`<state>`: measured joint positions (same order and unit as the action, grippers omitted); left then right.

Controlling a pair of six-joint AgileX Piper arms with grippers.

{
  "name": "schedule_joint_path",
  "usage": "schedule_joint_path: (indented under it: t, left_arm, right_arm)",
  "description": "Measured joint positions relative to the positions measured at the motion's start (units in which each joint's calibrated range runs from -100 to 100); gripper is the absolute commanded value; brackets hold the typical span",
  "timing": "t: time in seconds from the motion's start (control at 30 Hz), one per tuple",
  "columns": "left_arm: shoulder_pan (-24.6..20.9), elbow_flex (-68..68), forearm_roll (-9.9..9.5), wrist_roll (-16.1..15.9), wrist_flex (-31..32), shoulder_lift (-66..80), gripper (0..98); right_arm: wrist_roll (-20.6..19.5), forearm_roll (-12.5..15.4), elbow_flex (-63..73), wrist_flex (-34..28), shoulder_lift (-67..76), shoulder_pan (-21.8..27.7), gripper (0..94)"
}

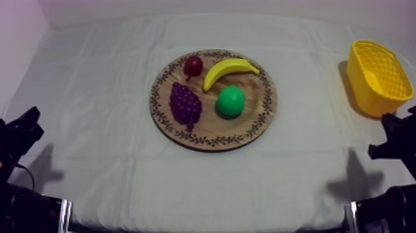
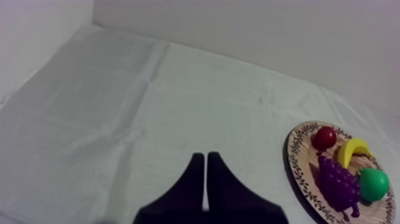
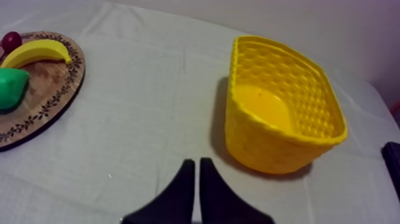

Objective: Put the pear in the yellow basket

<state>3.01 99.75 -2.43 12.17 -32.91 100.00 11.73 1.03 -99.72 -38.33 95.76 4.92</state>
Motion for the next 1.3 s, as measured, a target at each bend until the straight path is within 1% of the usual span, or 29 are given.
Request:
schedule_joint_path:
  t: [0.1, 0.2, 0.27, 0.4, 0.5, 0.6, 0.7, 0.83, 0.97, 1.1, 1.3]
  left_arm:
    - [0.0, 0.0, 0.0, 0.0, 0.0, 0.0, 0.1]
    - [0.0, 0.0, 0.0, 0.0, 0.0, 0.0, 0.1]
    - [0.0, 0.0, 0.0, 0.0, 0.0, 0.0, 0.1]
    - [0.0, 0.0, 0.0, 0.0, 0.0, 0.0, 0.1]
    - [0.0, 0.0, 0.0, 0.0, 0.0, 0.0, 0.1]
    - [0.0, 0.0, 0.0, 0.0, 0.0, 0.0, 0.1]
    - [0.0, 0.0, 0.0, 0.0, 0.0, 0.0, 0.1]
    - [0.0, 0.0, 0.0, 0.0, 0.0, 0.0, 0.1]
    - [0.0, 0.0, 0.0, 0.0, 0.0, 0.0, 0.1]
    - [0.0, 0.0, 0.0, 0.0, 0.0, 0.0, 0.1]
    - [0.0, 0.0, 0.0, 0.0, 0.0, 0.0, 0.1]
  right_arm:
    - [0.1, 0.0, 0.0, 0.0, 0.0, 0.5, 3.0]
    - [-1.6, 0.0, 0.0, 0.6, 0.0, 0.7, 3.3]
    - [-2.4, 0.5, 0.0, 1.0, 0.0, 0.8, 3.3]
    - [-3.7, 0.7, 0.5, 2.5, 0.0, 0.5, 1.3]
    - [-4.7, 0.9, 3.3, 4.0, -0.7, -0.4, 0.8]
    - [-6.4, 1.5, 8.0, 2.7, -3.7, -1.6, 0.7]
    - [-7.9, 2.2, 14.5, -0.3, -7.9, -2.5, 0.6]
    - [-9.9, 2.2, 25.2, -4.7, -15.1, -3.3, 0.6]
    - [-12.2, 2.3, 37.9, -10.5, -23.7, -3.8, 0.6]
    - [-13.3, 3.5, 50.4, -17.0, -32.4, -4.0, 0.6]
    - [-13.2, 6.5, 67.1, -26.4, -45.0, -4.6, 0.6]
